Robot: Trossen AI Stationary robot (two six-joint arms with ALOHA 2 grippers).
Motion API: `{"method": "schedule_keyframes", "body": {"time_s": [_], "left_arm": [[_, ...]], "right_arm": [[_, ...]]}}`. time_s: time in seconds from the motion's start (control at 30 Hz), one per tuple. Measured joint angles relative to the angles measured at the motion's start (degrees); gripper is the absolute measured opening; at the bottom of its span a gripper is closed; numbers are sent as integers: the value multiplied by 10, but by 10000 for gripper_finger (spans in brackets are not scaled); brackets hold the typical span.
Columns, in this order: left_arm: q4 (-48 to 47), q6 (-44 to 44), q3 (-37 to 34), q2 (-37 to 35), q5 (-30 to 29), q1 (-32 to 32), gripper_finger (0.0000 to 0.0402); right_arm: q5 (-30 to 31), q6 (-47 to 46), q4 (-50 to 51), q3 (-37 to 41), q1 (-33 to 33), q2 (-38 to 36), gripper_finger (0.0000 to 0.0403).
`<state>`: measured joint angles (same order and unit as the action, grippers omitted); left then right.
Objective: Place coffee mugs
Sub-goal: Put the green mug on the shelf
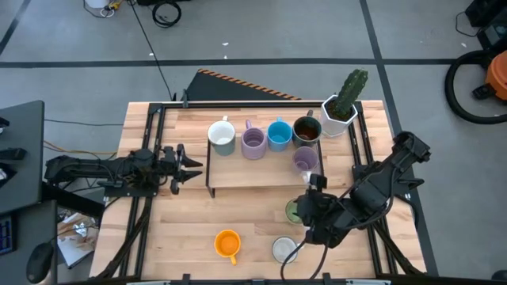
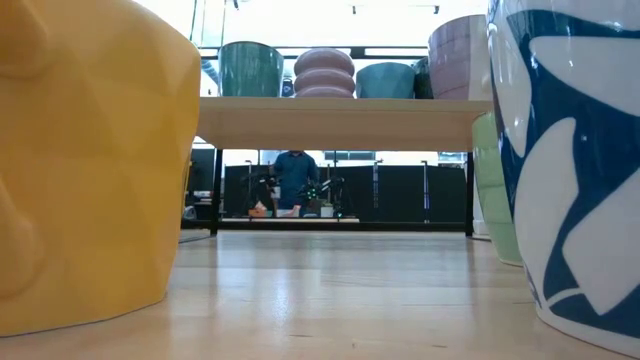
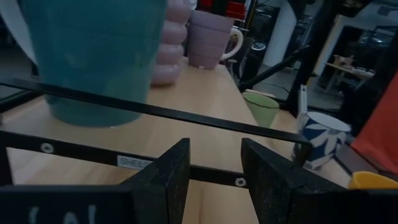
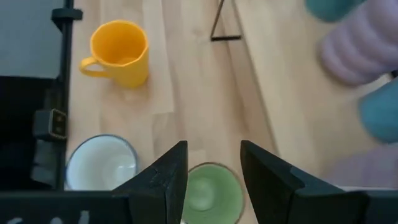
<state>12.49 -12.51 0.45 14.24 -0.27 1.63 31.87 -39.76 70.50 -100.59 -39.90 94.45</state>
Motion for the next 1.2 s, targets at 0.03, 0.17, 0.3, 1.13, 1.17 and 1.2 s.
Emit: {"method": "schedule_keyframes", "body": {"time_s": [0.03, 0.17, 0.3, 1.13, 1.17, 1.2], "left_arm": [[0, 1, 0, 0, -5, 0, 149], [0, 3, 0, 0, -13, 0, 149], [-4, 4, 0, 0, -28, 1, 149], [-3, 32, 0, 0, -55, 1, 149], [-3, 33, 0, 0, -55, 1, 149], [-3, 34, 0, 0, -55, 1, 149]], "right_arm": [[-9, -1, -5, 3, 0, 2, 154], [-28, -2, -20, 6, 2, 19, 153], [-55, -1, -14, 7, 2, 49, 153], [-174, -88, 5, 65, 19, 130, 210], [-176, -90, 5, 72, 19, 129, 212], [-175, -94, 4, 75, 19, 128, 214]]}}
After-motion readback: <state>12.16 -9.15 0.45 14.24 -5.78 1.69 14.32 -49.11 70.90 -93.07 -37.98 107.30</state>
